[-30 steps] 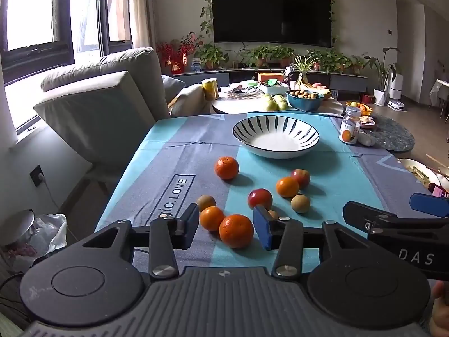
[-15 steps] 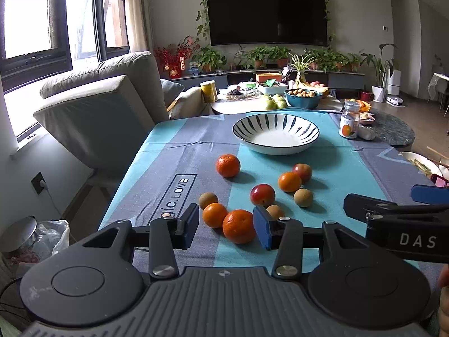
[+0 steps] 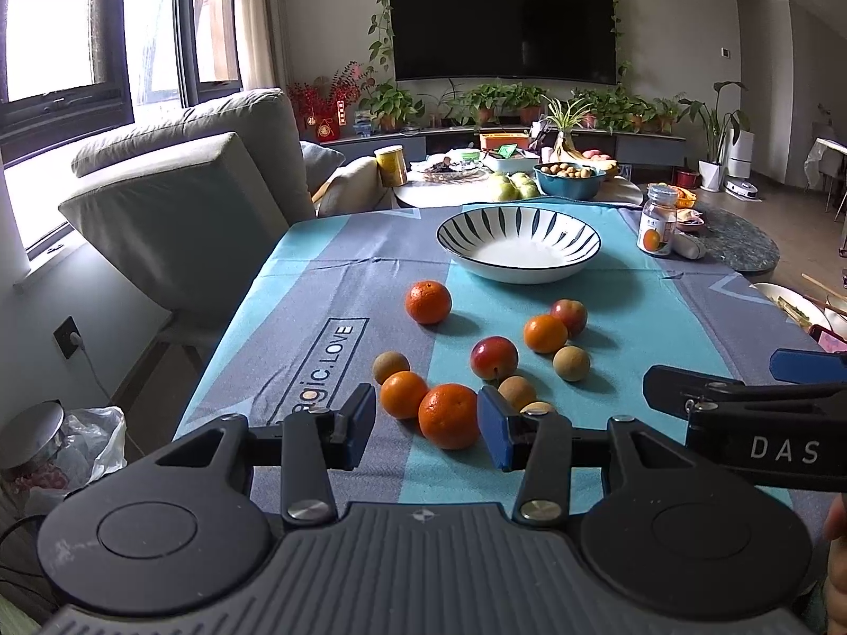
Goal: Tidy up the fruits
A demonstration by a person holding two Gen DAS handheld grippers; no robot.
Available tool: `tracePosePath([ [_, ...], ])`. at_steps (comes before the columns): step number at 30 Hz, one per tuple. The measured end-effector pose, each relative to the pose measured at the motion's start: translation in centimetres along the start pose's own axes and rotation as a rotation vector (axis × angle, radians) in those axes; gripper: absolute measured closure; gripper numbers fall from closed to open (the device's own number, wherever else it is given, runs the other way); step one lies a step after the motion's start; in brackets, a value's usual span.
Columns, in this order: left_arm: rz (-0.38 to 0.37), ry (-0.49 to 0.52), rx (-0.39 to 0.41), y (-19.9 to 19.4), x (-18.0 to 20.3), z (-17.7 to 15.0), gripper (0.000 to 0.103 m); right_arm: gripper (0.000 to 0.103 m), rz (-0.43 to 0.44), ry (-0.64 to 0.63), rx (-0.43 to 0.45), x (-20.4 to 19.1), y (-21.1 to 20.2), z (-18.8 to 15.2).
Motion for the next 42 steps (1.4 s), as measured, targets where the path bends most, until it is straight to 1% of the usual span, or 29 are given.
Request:
tracePosePath([
  [10,-0.022,-0.009,-0.013,0.2,0.1,-0.2,0.062,0.024,-0.001,-0.004,-0.008,-0.1,0.2,-0.1],
  [28,-0.029,-0.017,-0.030,0.5,-0.1,-0.9,0.062,0.024,0.008,-0.020,-0.013,-0.7,0.3,-0.4],
  [34,-0.031,-0.034,-0.054,1.0,-0.5,-1.3,0.062,0.024,0.034,-0.031,-0.016,-1.0,0.3,-0.4],
  [42,-0.035,-0.038,-0.067,1.2,-0.7,-1.6,0.062,0.024,0.065,-0.049,-0.025,-1.7,0.3,-0.5],
])
Point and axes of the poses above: each gripper's, at about its wrist camera, not at the fingertips, and y roughly the way its jaws point, x to its right, z to its top, the point moved 9 cm from there along y, roughly the way its jaws point, and after that the axes turned 2 degrees about -y, right-handed, at the moved point
